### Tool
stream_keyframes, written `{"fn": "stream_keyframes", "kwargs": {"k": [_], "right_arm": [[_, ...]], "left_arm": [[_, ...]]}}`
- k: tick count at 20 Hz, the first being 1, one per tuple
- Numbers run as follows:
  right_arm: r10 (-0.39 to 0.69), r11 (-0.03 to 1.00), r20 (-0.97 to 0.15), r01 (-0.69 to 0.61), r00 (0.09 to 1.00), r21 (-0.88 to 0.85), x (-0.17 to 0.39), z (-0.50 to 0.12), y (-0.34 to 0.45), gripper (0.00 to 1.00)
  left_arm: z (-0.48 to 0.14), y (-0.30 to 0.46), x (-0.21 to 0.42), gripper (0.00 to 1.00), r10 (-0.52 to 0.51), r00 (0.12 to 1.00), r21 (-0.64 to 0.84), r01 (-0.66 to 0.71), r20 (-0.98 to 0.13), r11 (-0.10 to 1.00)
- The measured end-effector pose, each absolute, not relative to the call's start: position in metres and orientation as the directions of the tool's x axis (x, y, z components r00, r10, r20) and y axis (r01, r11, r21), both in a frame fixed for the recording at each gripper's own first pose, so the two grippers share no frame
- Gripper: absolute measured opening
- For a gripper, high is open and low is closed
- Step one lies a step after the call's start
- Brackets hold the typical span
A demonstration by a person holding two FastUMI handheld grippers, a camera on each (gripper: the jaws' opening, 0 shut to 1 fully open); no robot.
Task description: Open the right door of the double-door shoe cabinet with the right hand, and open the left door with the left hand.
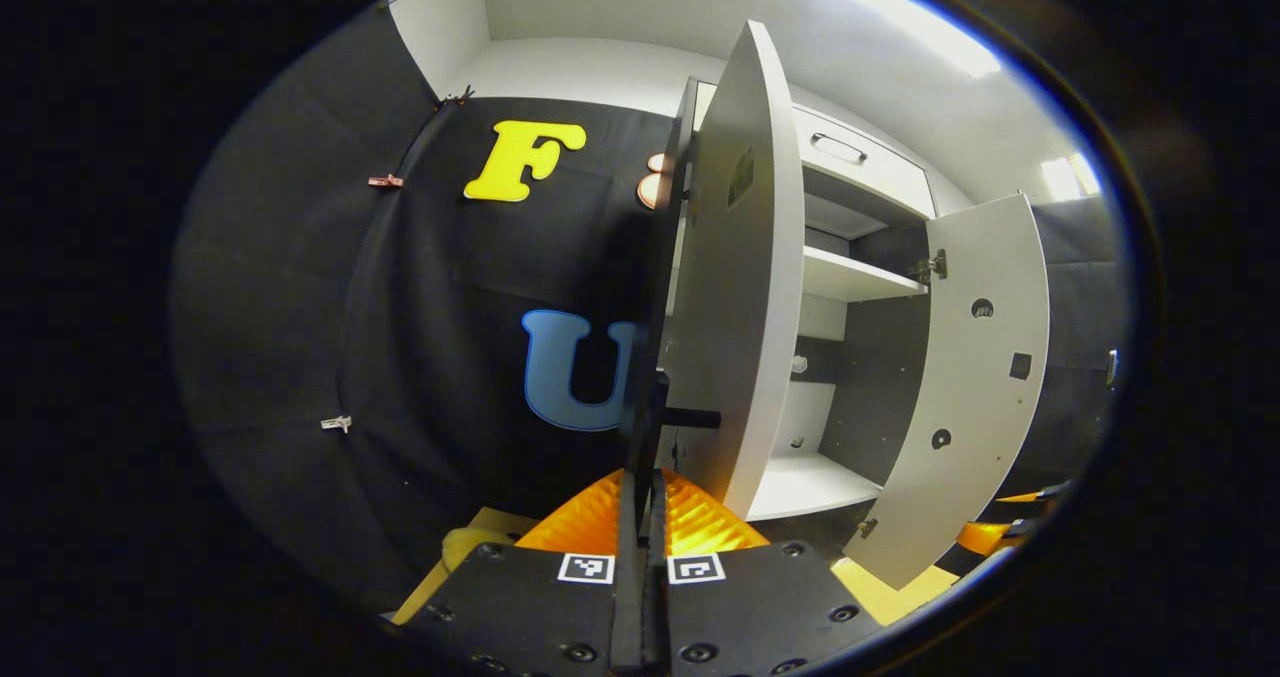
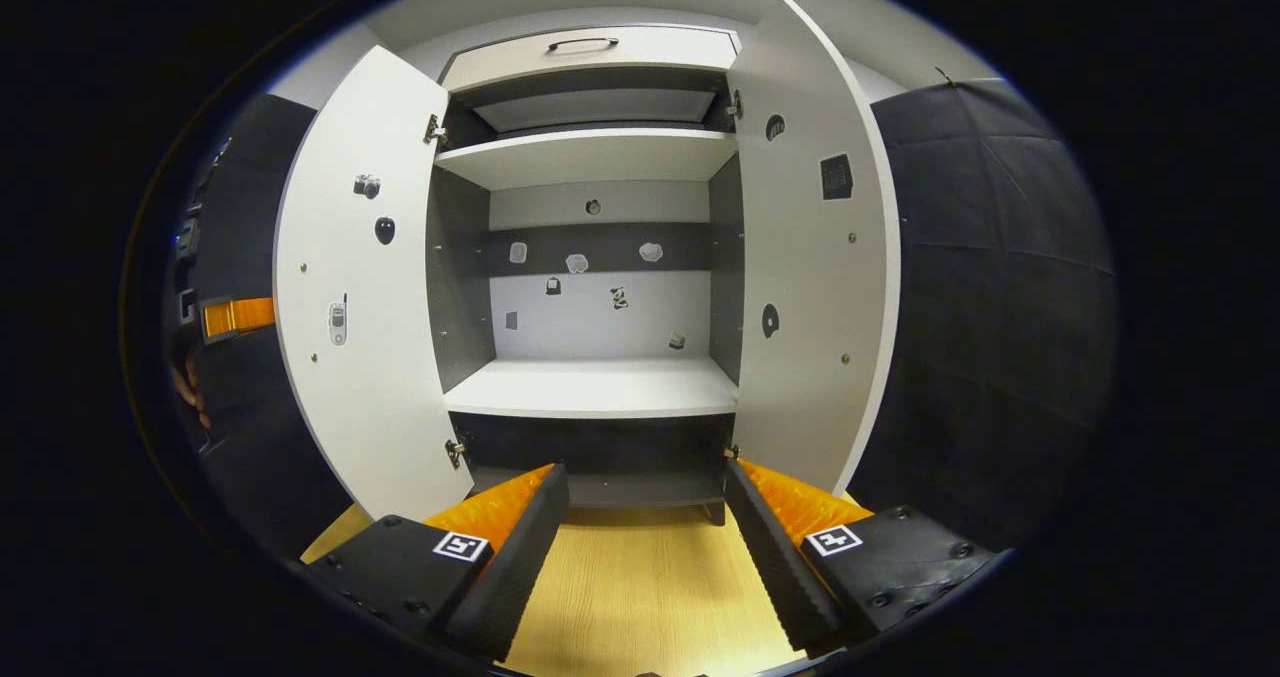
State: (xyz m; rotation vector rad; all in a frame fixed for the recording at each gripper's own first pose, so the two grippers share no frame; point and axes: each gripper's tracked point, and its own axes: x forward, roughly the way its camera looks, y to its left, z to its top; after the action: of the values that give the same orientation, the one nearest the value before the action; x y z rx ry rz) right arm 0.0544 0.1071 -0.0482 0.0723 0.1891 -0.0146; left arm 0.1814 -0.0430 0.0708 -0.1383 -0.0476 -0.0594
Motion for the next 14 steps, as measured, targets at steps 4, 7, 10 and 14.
{"fn": "stream_keyframes", "kwargs": {"k": [4, 7, 10, 14], "right_arm": [[0.013, 0.994, -0.181, 0.006, 0.983, 0.108, 0.055, -0.041, 0.090, 0.99], [0.039, 0.993, -0.160, -0.020, 0.986, 0.118, 0.052, -0.031, 0.071, 0.99], [0.076, 0.990, -0.136, -0.059, 0.988, 0.125, 0.046, -0.019, 0.051, 0.99], [0.130, 0.983, -0.085, -0.118, 0.988, 0.138, 0.034, 0.000, 0.027, 0.99]], "left_arm": [[0.070, -0.036, 0.133, 0.05, 0.025, 0.998, -0.122, -0.019, 0.051, 0.992], [0.075, -0.062, 0.112, 0.15, 0.066, 0.996, -0.096, -0.059, 0.065, 0.994], [0.076, -0.107, 0.096, 0.44, 0.080, 0.993, -0.068, -0.074, 0.084, 0.995], [0.071, -0.176, 0.076, 0.67, 0.090, 0.992, -0.052, -0.086, 0.089, 0.995]]}}
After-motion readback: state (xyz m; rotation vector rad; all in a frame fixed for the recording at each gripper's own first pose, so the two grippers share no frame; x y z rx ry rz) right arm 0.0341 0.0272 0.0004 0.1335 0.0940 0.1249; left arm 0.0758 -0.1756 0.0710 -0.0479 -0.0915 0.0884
